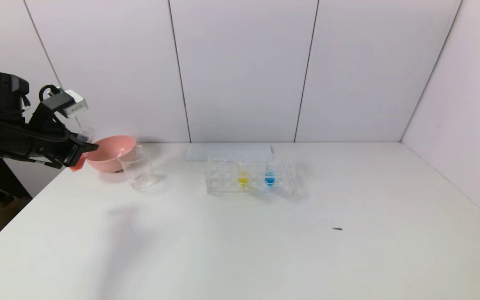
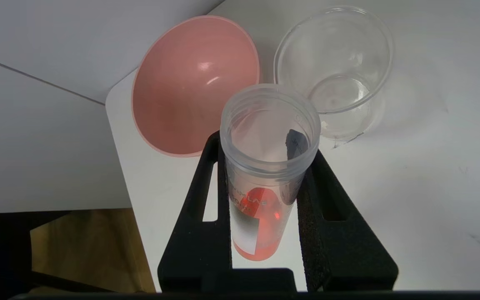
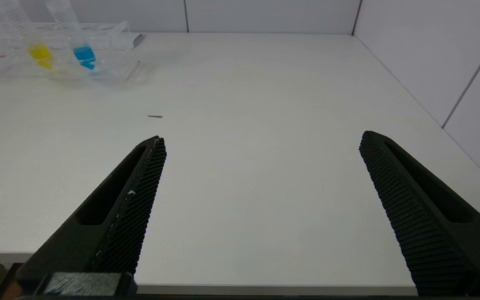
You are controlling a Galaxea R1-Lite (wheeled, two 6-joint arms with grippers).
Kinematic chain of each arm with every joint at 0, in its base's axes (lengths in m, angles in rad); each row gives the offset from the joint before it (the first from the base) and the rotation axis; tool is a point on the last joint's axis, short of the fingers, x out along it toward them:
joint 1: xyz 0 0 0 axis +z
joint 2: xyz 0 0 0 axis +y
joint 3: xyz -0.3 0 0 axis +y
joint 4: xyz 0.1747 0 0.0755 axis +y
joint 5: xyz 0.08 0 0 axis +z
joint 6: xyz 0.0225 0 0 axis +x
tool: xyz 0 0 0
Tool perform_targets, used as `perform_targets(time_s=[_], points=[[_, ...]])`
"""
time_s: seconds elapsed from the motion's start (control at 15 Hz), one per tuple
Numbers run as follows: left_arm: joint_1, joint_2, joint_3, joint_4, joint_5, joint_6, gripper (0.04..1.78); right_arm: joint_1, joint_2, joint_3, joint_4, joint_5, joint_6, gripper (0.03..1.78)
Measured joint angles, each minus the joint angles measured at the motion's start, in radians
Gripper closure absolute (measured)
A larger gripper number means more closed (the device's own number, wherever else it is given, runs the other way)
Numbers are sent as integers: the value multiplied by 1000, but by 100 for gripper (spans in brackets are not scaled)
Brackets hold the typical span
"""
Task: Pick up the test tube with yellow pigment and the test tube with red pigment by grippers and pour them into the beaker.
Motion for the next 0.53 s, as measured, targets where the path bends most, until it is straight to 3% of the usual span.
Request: perform_targets(time_s=[0.53], points=[[0, 6, -91, 131, 0, 141, 136, 0, 0, 0, 0, 0, 0, 11]])
